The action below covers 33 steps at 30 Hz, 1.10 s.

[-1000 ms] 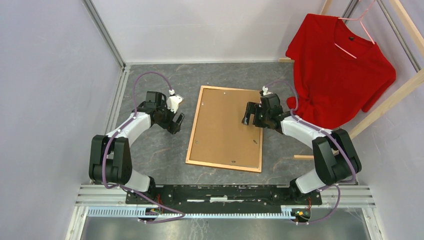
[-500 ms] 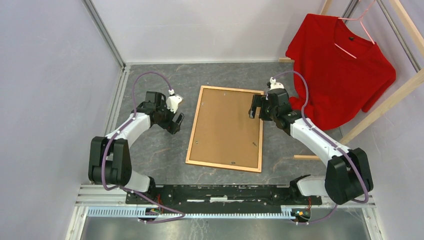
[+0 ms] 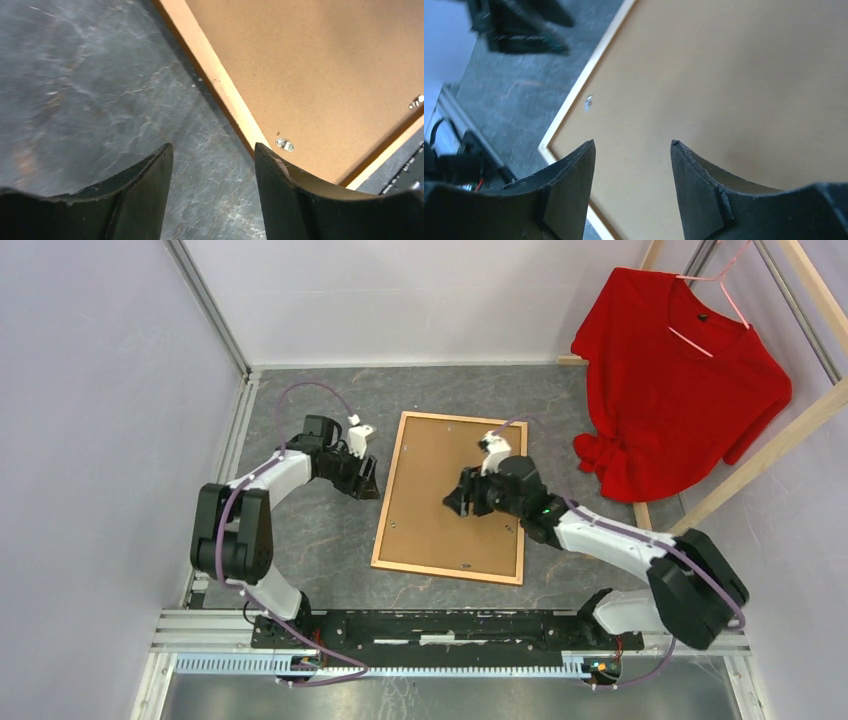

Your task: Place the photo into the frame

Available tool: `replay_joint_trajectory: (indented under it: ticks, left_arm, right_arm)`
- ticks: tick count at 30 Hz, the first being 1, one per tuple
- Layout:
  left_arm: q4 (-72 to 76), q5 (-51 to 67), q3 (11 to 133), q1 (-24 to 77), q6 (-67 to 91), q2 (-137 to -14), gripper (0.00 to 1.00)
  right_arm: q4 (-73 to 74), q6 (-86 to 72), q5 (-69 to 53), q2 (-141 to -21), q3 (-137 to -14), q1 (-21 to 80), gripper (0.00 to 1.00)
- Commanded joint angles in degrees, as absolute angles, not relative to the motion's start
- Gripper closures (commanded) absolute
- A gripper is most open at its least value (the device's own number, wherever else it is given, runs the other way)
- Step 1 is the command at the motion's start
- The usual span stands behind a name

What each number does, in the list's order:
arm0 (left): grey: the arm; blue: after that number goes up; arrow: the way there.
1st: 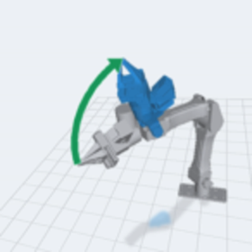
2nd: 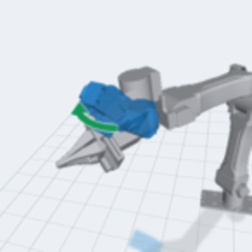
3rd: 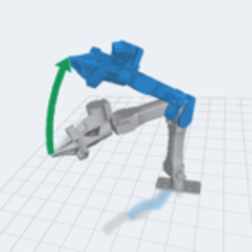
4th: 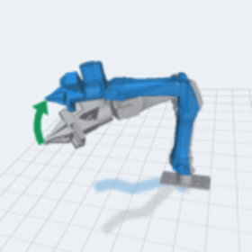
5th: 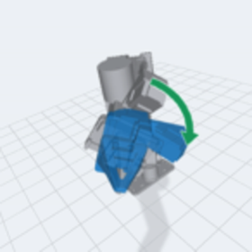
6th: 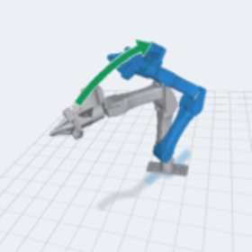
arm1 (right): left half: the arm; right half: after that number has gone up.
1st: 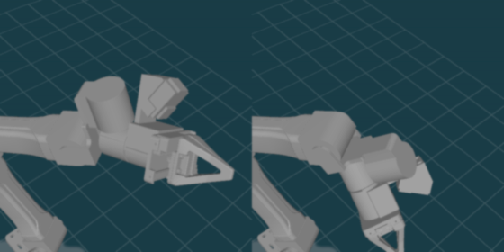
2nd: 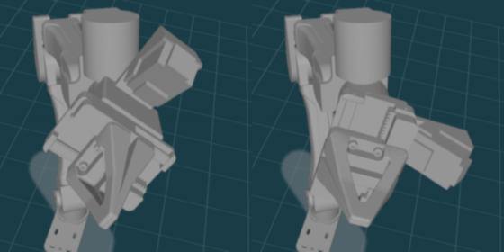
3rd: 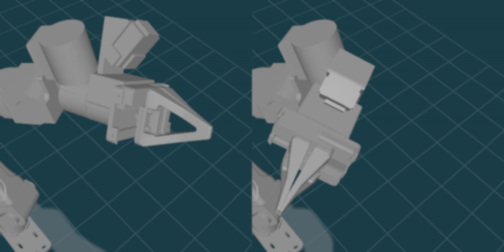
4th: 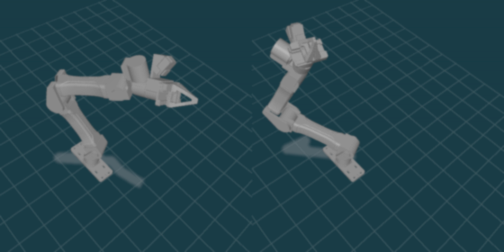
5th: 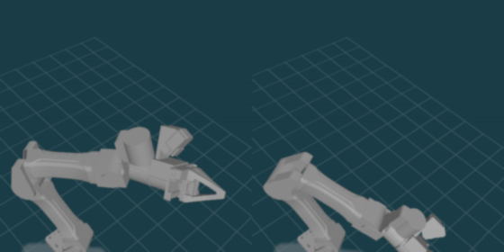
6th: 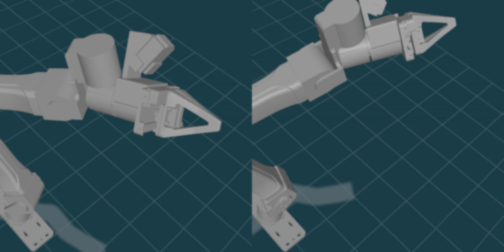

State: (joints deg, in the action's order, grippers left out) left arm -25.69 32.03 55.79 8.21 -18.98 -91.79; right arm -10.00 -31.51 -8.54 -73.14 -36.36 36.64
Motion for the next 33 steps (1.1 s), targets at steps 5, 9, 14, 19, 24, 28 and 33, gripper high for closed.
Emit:
replay_joint_trajectory:
  ticks: [5, 9, 14, 19, 24, 28, 33]
  left_arm:
    - [-26.19, 41.89, 58.51, 9.64, -14.60, -98.89, 0.38]
    - [-26.26, 42.73, 59.59, 9.84, -14.91, -101.31, 0.47]
    - [-26.21, 43.46, 60.07, 9.84, -15.91, -102.63, 0.57]
    - [-26.22, 43.22, 59.38, 9.84, -16.99, -102.74, 0.67]
    - [-26.20, 43.11, 58.89, 9.84, -17.62, -103.07, 0.72]
    - [-26.24, 43.33, 58.72, 9.89, -17.66, -103.42, 0.72]
    - [-26.24, 42.78, 58.63, 9.84, -17.67, -103.40, 0.74]
  right_arm:
    - [-23.48, -30.41, -12.48, -87.45, -43.53, 47.03, 0.37]
    - [-24.02, -28.25, -14.23, -93.75, -48.25, 49.23, 0.40]
    - [-24.60, -27.49, -16.14, -98.95, -51.36, 49.88, 0.44]
    - [-25.05, -26.90, -17.51, -101.99, -52.80, 50.16, 0.45]
    - [-25.76, -26.85, -19.21, -105.02, -53.99, 50.36, 0.47]
    - [-25.97, -26.74, -19.74, -106.56, -54.65, 50.54, 0.47]
    - [-26.54, -27.27, -20.47, -107.87, -54.32, 50.86, 0.49]
